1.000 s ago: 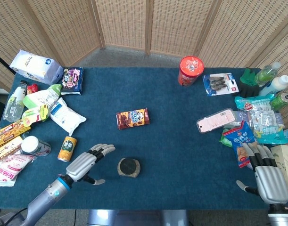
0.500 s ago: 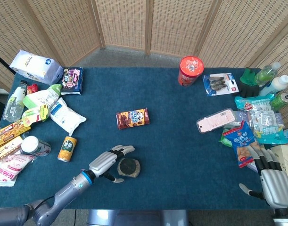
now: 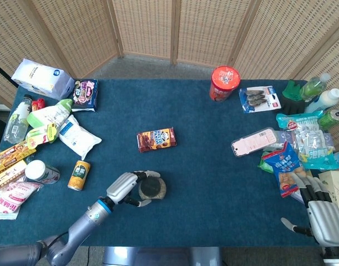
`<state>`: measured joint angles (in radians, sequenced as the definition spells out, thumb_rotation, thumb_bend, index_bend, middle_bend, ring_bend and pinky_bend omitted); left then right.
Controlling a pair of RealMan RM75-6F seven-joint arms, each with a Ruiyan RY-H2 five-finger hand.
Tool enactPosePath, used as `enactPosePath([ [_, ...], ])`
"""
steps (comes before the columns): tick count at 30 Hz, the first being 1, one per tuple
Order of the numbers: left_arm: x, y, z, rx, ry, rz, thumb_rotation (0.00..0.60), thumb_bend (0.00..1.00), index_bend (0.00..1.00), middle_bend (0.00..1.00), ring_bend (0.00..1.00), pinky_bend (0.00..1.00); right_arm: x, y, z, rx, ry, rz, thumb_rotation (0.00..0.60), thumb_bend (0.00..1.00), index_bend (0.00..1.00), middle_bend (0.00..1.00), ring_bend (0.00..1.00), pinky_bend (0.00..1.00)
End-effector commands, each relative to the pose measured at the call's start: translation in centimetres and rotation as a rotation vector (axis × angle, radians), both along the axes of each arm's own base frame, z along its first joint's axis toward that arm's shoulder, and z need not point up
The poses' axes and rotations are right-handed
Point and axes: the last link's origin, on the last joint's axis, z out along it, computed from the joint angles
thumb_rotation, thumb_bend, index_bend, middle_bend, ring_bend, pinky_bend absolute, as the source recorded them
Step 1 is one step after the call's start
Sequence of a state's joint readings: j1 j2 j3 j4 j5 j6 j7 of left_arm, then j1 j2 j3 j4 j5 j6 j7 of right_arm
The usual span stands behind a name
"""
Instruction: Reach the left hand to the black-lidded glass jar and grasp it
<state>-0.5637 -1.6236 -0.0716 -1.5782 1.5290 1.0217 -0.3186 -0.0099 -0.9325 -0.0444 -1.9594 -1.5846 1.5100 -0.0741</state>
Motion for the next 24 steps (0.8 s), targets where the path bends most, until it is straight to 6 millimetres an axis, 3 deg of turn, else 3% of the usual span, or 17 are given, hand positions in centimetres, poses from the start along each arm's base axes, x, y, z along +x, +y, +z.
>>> enactPosePath([
  [1, -0.5, -0.2, 3.8, 0.087, -0.073, 0.007, 0.6, 0.53, 0.39, 0.43, 0.63, 0.44, -0.2, -0.1, -0.2, 0.001, -0.002, 0.0, 0.6, 0.14, 0.0, 0.0, 0.0, 0.0],
  [10, -1.0, -0.7, 13.1, 0.368, -0.237, -0.008, 0.6, 0.51, 0.39, 0.43, 0.61, 0.4, -0.4, -0.5, -1.5, 0.026, -0.015, 0.009, 0.6, 0.13, 0.0, 0.0, 0.0, 0.0],
  [13, -1.0, -1.0, 15.1, 0.433, -0.29, -0.016, 0.6, 0.5, 0.38, 0.43, 0.6, 0.38, -0.4, -0.6, -1.7, 0.029, -0.016, 0.006, 0.6, 0.13, 0.0, 0.0, 0.0, 0.0],
  [17, -1.0, -1.4, 16.5, 0.467, -0.317, -0.021, 0.6, 0.49, 0.37, 0.43, 0.59, 0.37, -0.4, -0.7, -1.8, 0.032, -0.017, 0.004, 0.6, 0.14, 0.0, 0.0, 0.0, 0.0],
  [24, -0.7, -1.8, 16.4, 0.459, -0.311, -0.028, 0.6, 0.49, 0.37, 0.42, 0.59, 0.36, -0.4, -0.9, -1.8, 0.033, -0.013, 0.002, 0.6, 0.14, 0.0, 0.0, 0.0, 0.0],
])
